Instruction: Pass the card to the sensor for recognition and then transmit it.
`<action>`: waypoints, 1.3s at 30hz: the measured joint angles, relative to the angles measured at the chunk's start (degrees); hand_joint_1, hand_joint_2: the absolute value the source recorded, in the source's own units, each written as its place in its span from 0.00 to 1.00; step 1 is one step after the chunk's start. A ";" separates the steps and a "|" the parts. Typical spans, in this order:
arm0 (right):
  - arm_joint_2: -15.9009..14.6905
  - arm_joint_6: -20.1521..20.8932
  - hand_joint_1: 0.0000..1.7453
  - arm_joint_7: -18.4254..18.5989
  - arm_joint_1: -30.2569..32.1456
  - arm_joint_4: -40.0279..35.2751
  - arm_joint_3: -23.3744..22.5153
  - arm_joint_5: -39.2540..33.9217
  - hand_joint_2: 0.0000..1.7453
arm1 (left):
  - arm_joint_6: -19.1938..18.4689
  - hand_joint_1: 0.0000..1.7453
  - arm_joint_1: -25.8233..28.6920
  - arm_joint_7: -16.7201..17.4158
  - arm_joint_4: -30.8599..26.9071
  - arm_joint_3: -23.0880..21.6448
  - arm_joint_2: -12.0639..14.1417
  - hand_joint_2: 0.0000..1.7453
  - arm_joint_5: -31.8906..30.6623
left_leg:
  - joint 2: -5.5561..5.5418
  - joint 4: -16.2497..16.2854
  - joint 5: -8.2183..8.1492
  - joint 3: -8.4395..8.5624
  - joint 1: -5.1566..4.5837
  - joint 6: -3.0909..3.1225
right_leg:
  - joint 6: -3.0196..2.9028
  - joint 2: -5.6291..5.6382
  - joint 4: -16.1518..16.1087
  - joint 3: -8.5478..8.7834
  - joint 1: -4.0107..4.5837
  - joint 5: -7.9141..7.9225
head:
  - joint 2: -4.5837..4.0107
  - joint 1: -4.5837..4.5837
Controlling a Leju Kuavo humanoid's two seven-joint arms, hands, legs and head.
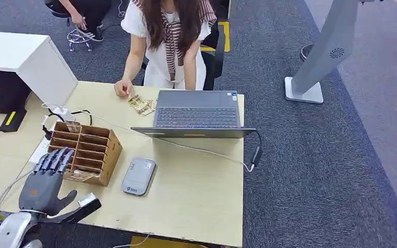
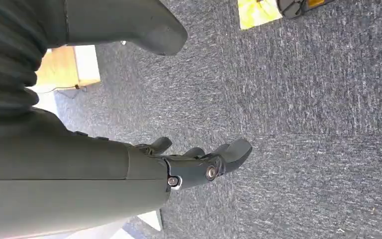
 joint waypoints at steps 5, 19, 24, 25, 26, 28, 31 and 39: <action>0.00 0.00 0.00 0.00 -0.01 0.00 0.00 0.06 1.00 | 0.48 0.00 -0.18 0.33 0.83 -0.83 -0.26 1.00 -0.33 | 0.00 0.00 0.00 0.00 0.00 0.00 | 0.00 0.00 0.00 0.00 0.00 0.00 | 0.00 -0.02; 0.00 0.04 0.00 -0.42 -0.07 0.00 0.00 1.07 1.00 | 9.26 0.00 -1.03 1.01 5.18 -1.64 -2.93 1.00 -2.89 | 0.00 0.00 0.00 0.00 0.00 0.00 | 0.00 0.00 0.00 0.00 0.00 0.00 | 0.00 -0.02; 0.00 0.04 0.00 -0.42 -0.08 0.00 0.00 1.09 1.00 | 10.12 0.00 -1.44 1.01 6.36 -1.68 -3.67 1.00 -2.89 | 0.00 0.00 0.00 0.00 0.00 0.00 | 0.00 0.00 0.00 0.00 0.00 0.00 | 0.00 -0.02; 0.00 0.04 0.00 -0.42 -0.09 0.00 0.00 1.09 1.00 | 10.21 0.00 -1.53 1.01 6.60 -1.68 -3.78 1.00 -2.89 | 0.00 0.00 0.00 0.00 0.00 0.00 | 0.00 0.00 0.00 0.00 0.00 0.00 | 0.00 0.00; 0.00 0.04 0.00 -0.39 -0.09 0.00 0.00 1.11 1.00 | 10.30 0.00 -1.62 1.01 6.82 -1.68 -3.87 1.00 -2.86 | 0.00 0.00 0.00 0.00 0.00 0.00 | 0.00 0.00 0.00 0.00 0.00 0.00 | 0.00 -0.02; 0.00 0.04 0.00 -0.28 -0.11 0.00 0.00 1.20 1.00 | 10.73 0.00 -1.92 1.01 7.54 -1.68 -4.07 1.00 -2.84 | 0.00 0.00 0.00 0.00 0.00 0.00 | 0.00 0.00 0.00 0.01 0.00 0.00 | 0.00 -0.02; 0.00 0.20 0.00 -0.24 -0.16 0.00 0.00 1.57 1.00 | 11.94 0.00 -2.54 0.94 8.81 -1.68 -4.20 1.00 -2.51 | 0.00 0.00 0.00 -0.01 0.00 0.00 | 0.00 0.00 0.00 0.01 0.00 0.00 | 0.00 -0.02; 0.00 0.24 0.00 -0.20 -0.18 0.00 0.00 1.95 1.00 | 13.88 0.00 -3.36 0.22 11.37 -1.66 -4.39 1.00 -1.86 | 0.00 0.00 0.00 -0.01 0.00 0.00 | 0.00 0.00 0.00 0.01 0.00 0.00 | 0.00 0.00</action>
